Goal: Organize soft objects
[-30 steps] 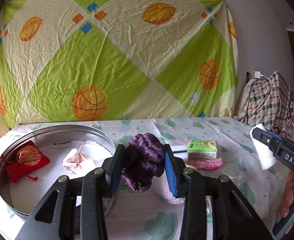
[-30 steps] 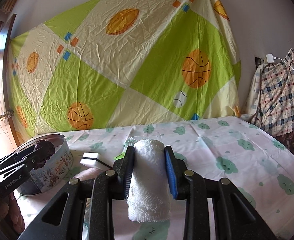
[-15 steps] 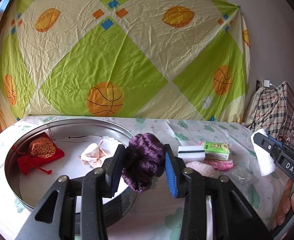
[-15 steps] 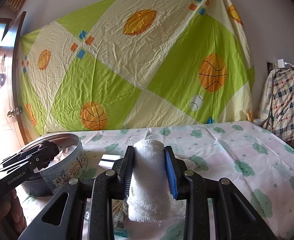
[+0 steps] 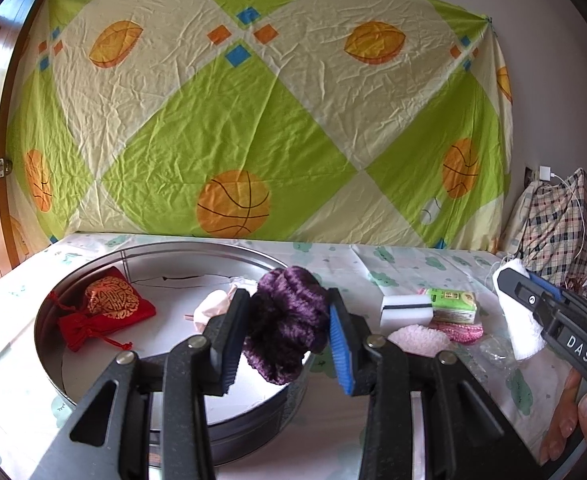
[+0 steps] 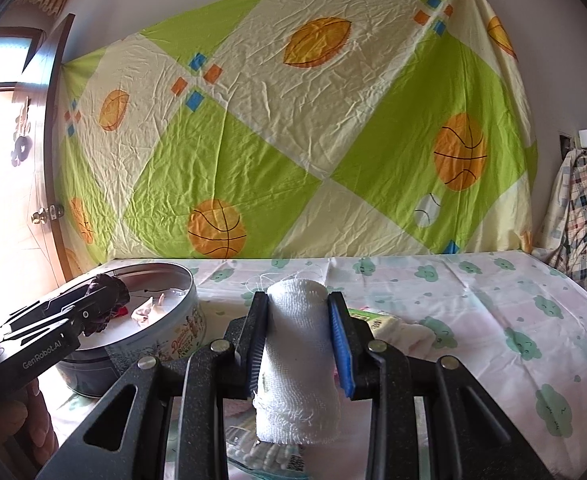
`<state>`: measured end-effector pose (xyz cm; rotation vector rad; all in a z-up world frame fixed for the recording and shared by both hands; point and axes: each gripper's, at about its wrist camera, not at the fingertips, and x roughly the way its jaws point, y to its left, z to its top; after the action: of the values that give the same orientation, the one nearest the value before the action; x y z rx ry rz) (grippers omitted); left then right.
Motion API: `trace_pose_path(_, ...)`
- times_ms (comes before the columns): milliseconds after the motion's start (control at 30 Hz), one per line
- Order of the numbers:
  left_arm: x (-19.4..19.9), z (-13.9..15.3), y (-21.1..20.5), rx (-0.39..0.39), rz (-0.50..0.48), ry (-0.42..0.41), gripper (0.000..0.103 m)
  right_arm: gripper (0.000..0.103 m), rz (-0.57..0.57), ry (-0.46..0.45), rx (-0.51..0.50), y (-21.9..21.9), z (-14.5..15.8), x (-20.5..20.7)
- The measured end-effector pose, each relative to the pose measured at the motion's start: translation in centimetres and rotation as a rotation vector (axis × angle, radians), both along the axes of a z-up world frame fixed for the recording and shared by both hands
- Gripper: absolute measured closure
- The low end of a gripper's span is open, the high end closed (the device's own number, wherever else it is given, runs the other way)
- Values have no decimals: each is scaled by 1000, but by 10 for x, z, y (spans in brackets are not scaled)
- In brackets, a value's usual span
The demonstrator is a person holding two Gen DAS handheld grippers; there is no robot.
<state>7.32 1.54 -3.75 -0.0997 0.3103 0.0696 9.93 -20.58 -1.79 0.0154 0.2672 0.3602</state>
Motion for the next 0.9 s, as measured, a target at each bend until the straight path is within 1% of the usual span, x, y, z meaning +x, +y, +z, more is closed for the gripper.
trace_pose_path(267,-2,0,10,0,24,-5,66,71,40,-2,-7,17,-1,0)
trace_pose_path(533,-5,0,22,-9,42,-5,66,71,98,0,-35,46,-1,0)
trace_pose_path(900,-9,-1,40,-26,72,-10,66,71,156,-6,-49,76,-3,-5)
